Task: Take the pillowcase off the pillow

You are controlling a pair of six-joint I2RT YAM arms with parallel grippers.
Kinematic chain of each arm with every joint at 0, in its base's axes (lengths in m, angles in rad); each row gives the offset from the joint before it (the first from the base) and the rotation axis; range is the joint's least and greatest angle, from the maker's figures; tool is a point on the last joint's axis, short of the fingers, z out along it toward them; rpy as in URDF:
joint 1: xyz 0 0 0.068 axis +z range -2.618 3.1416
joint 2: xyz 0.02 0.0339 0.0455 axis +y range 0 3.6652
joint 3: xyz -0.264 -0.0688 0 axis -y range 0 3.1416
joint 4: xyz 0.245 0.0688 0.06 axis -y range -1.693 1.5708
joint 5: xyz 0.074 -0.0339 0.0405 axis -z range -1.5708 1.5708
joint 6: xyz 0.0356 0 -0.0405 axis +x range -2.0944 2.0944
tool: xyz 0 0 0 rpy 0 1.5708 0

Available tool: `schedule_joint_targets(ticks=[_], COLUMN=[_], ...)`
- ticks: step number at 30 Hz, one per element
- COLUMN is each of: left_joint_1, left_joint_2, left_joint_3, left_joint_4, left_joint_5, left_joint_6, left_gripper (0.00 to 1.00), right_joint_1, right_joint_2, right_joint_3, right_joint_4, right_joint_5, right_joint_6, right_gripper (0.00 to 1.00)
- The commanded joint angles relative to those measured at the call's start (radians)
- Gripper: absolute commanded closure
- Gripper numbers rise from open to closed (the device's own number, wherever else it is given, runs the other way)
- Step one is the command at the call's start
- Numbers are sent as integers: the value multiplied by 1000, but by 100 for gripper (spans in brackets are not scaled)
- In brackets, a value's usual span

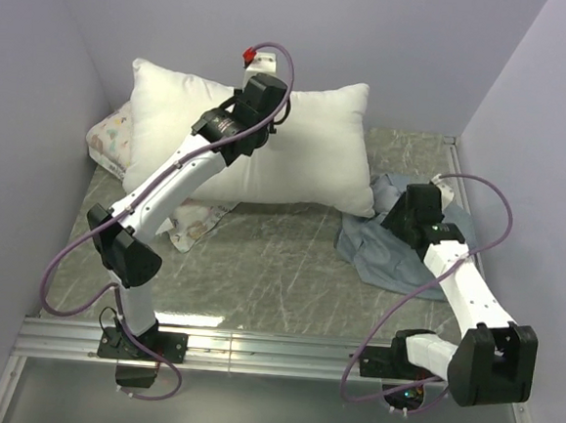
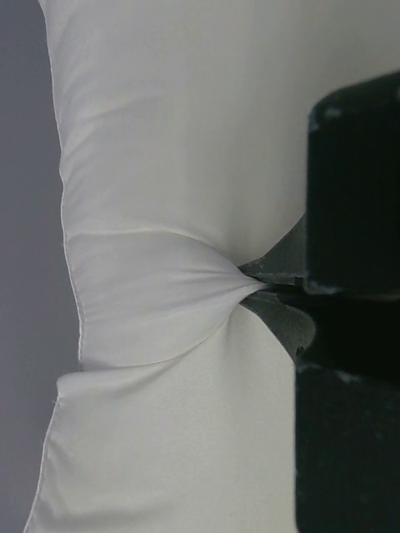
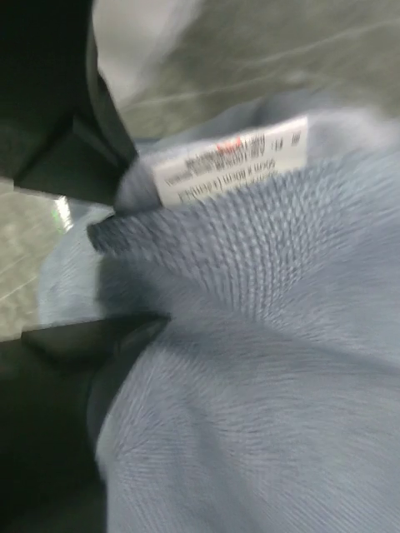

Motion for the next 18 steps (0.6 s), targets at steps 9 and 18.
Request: schedule_joint_targets(ticks=[9, 18], left_joint_1=[56, 43], left_joint_2=[-136, -417], left_joint_3=[-155, -376], left_joint_4=[180, 241], left_joint_5=[148, 293], left_joint_6=[-75, -83], left_gripper=[30, 11], right_joint_1=[13, 186], right_joint_2=[-221, -388], right_joint_3=[115, 98], right_joint_4=[-54, -81], right_joint_5=[-50, -18], right_joint_6=[-56, -66], right_gripper=[3, 1])
